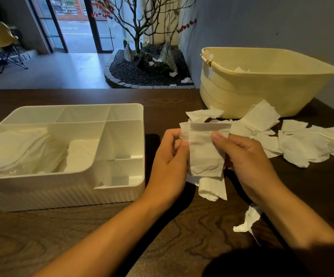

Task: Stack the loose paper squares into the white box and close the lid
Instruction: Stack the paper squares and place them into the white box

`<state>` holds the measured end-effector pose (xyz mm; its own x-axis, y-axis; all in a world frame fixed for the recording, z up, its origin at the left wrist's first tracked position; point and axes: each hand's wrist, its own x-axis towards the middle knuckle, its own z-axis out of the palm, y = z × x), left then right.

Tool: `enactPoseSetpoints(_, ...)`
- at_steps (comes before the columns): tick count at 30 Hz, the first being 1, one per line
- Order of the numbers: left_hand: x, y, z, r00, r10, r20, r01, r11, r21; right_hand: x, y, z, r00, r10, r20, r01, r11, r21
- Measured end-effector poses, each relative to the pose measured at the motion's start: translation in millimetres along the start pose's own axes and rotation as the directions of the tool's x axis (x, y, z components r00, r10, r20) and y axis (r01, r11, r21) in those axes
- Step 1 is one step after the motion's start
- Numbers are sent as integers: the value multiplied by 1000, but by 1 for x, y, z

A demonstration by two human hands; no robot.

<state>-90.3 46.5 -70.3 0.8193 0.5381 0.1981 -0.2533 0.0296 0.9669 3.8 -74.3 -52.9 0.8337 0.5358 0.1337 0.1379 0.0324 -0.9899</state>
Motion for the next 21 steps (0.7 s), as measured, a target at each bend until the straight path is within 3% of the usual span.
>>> enactPoseSetpoints(7, -2, 0, -1, 1000, -1, 20, 0, 999, 51, -8, -4, 3, 986, -150, 68, 161, 964, -210)
enactPoseSetpoints(10, -3, 1, -1, 998, 42, 54, -47, 995, 83, -7, -4, 2, 989, -138, 47, 146, 953, -265)
enactPoseSetpoints(13, -2, -1, -4, 992, 126, -30, -120, 980, 156, -3, -8, -8, 990, -84, 117, 120, 934, -336)
enactPoseSetpoints(15, 0, -3, -6, 977, 188, -97, -162, 960, 230, -2, -10, -18, 970, -4, 244, 122, 875, -469)
enactPoseSetpoints(18, 0, -5, -7, 948, 294, -125, -231, 901, 367, -7, -11, -22, 894, 191, 405, 190, 657, -730)
enactPoseSetpoints(21, -2, -4, -5, 939, 330, -101, -248, 849, 467, -8, -13, -21, 862, 242, 446, 232, 593, -771)
